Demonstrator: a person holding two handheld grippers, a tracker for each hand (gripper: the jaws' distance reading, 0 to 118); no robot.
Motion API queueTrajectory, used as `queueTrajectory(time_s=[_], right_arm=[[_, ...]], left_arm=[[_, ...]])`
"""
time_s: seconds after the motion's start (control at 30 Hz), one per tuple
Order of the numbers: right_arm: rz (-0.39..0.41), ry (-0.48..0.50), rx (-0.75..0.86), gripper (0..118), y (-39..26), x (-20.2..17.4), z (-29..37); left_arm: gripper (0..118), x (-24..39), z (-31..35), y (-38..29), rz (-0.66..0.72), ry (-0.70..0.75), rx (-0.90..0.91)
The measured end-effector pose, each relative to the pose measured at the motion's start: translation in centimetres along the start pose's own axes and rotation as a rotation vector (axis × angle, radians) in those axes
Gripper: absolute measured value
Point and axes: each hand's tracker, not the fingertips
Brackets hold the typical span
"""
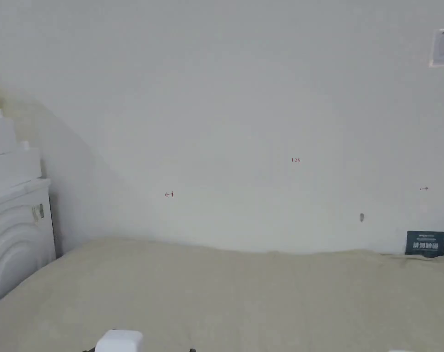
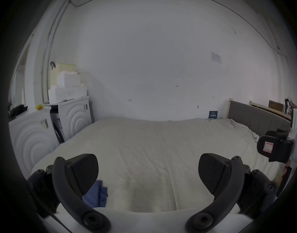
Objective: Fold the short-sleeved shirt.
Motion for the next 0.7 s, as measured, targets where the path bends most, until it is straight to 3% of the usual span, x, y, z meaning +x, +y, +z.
queueTrajectory(time_s=[0.2,0.4,0.7], right_arm=[[0.011,-0.004,-0.033,114,-0.4,-0.6,0.8],[0.088,0.003,-0.046,114,-0.6,-1.5,0.9],[0.063,0.028,-0.041,114,-0.6,-1.7,0.9]], left_arm=[[118,-0.5,0.9,0.2,0.036,-0.021,0.028],[118,-0.3,0.7,-0.1,-0.008,-0.013,-0.004],[118,-0.1,0.7,-0.3,-0.015,-0.028,-0.008]])
